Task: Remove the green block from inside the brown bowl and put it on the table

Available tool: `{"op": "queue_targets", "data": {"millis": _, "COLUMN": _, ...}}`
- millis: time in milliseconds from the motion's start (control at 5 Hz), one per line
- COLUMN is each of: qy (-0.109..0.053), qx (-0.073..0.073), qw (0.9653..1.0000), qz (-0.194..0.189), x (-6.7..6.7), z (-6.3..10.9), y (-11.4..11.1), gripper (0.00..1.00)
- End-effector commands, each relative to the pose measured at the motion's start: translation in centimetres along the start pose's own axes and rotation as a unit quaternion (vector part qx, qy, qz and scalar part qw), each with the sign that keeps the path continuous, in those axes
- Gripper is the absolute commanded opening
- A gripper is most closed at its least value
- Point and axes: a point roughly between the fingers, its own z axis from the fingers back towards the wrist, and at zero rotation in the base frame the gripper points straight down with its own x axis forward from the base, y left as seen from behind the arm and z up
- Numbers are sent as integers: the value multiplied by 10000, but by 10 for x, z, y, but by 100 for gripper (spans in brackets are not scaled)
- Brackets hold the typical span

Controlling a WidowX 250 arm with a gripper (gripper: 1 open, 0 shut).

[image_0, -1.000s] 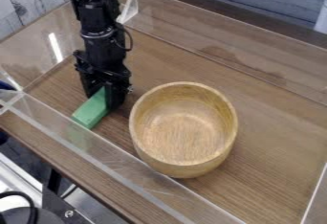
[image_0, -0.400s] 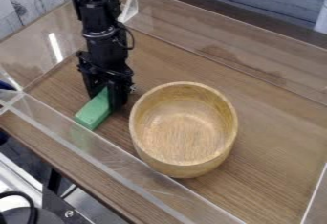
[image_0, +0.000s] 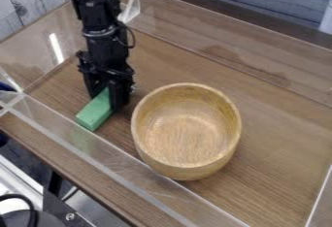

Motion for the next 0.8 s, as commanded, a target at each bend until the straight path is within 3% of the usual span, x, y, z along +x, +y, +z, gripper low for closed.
{"op": "queue_targets", "data": {"millis": 0, "qy": -244, "qx": 101, "qw": 9996, "qz": 73, "x": 8, "z": 13, "y": 8, "gripper": 0}}
{"op": "queue_targets", "data": {"millis": 600, "qy": -231, "qx": 50, "qw": 9997, "qz": 119, "x": 9, "z": 13, "y": 7, "gripper": 0}}
